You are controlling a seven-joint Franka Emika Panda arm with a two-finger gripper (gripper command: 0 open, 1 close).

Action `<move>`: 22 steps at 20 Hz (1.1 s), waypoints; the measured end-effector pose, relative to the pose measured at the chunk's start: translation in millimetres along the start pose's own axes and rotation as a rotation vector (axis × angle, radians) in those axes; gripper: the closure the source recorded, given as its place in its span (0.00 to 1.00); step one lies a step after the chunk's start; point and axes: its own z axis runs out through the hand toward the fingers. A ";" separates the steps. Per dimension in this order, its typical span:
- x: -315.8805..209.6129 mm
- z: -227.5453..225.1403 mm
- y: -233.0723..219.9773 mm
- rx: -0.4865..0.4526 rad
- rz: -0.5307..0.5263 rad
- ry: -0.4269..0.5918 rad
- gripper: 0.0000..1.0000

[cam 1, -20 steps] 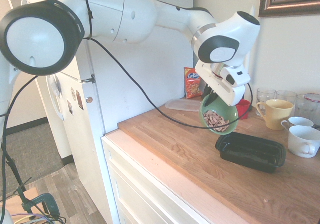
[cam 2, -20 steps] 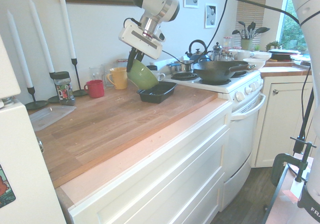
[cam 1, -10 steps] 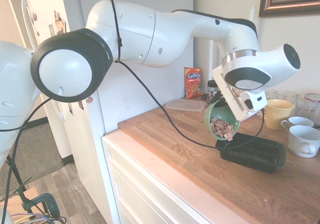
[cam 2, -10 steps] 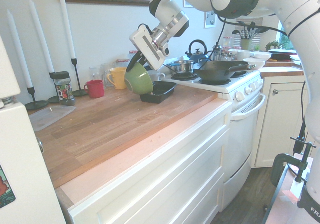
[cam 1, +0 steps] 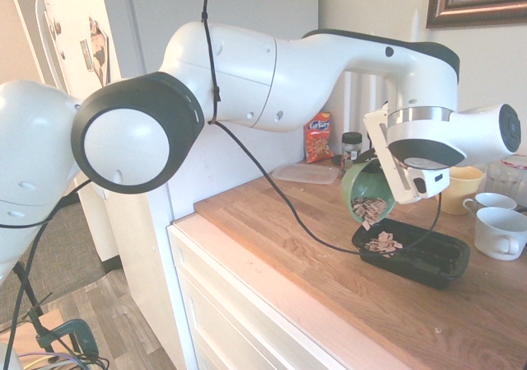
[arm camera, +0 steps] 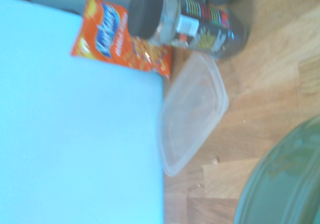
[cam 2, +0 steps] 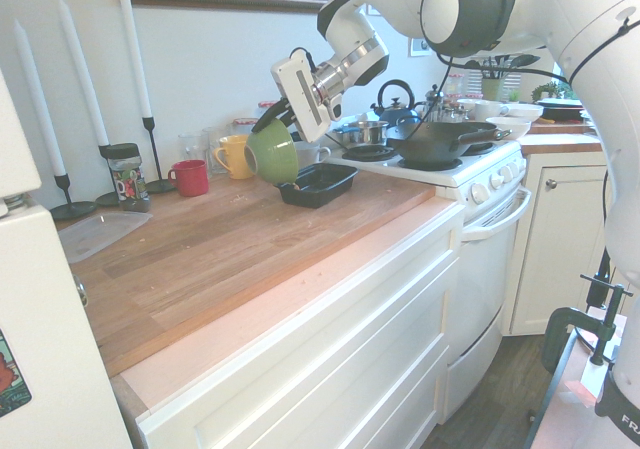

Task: Pour the cereal into the box

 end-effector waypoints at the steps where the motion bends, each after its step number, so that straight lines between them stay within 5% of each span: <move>1: 4.0 -4.8 3.2 0.019 0.005 -0.007 1.00; 14: 48.8 -47.7 35.4 0.189 0.017 -0.074 1.00; 18: 33.3 -52.2 15.0 0.120 -0.019 -0.044 1.00; 22: -15.7 -46.1 -36.8 -0.071 -0.053 0.066 1.00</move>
